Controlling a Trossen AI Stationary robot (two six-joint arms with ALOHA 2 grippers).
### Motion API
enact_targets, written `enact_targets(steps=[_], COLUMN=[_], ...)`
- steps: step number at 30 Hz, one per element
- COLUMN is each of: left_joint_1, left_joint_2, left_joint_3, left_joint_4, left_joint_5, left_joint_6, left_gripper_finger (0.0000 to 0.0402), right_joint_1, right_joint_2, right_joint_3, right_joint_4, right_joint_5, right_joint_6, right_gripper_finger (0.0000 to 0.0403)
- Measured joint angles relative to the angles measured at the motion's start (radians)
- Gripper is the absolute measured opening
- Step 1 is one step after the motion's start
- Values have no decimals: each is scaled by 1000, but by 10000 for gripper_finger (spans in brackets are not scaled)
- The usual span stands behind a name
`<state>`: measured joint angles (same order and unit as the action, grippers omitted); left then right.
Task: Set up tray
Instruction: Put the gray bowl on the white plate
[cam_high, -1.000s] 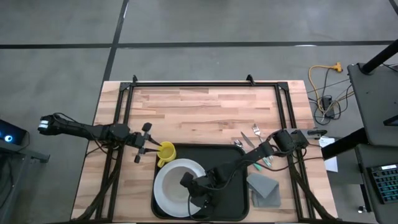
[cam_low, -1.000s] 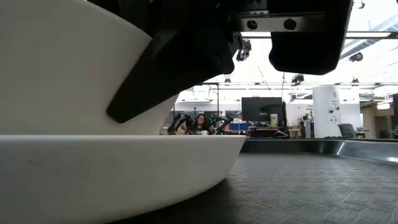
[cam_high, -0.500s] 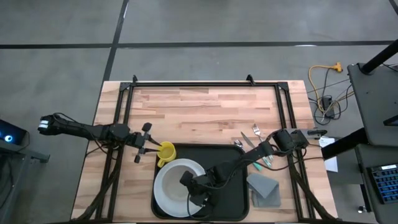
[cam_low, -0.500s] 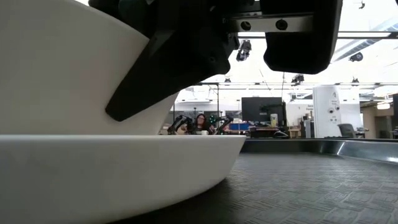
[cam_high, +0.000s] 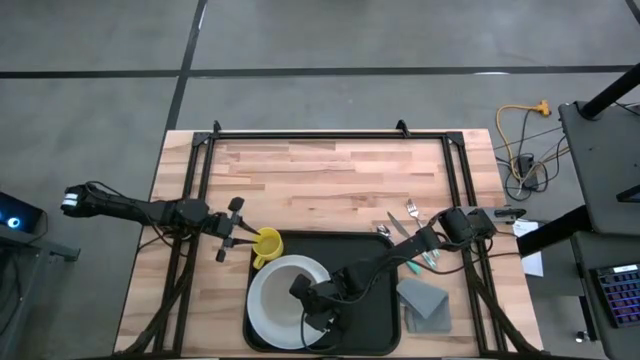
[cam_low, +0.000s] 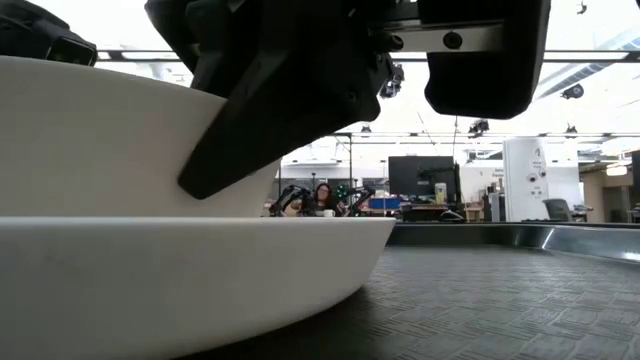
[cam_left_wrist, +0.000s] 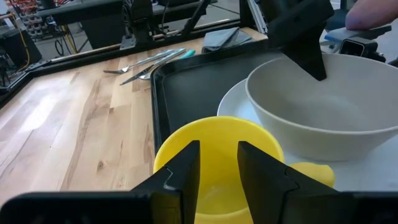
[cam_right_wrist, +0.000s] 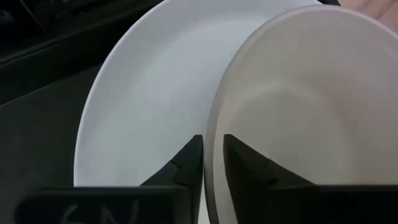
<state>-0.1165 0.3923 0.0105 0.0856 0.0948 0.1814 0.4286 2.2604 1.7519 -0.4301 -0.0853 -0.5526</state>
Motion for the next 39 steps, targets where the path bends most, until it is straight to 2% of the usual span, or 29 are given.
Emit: enact_targets(steps=[11,20,39], left_joint_1=[0,0,0], left_joint_2=[0,1,1], left_joint_3=[0,0,0], left_joint_4=[0,0,0], left_joint_5=[0,0,0], left_joint_6=[0,0,0], left_gripper_finger=[94,94,94], right_joint_1=[1,1,0], right_joint_2=[0,0,0], right_joint_3=[0,40,139], right_joint_4=[-2,-75,-243], right_joint_5=[0,0,9], right_joint_6=[8,29,109], right_gripper_finger=[96,116,120])
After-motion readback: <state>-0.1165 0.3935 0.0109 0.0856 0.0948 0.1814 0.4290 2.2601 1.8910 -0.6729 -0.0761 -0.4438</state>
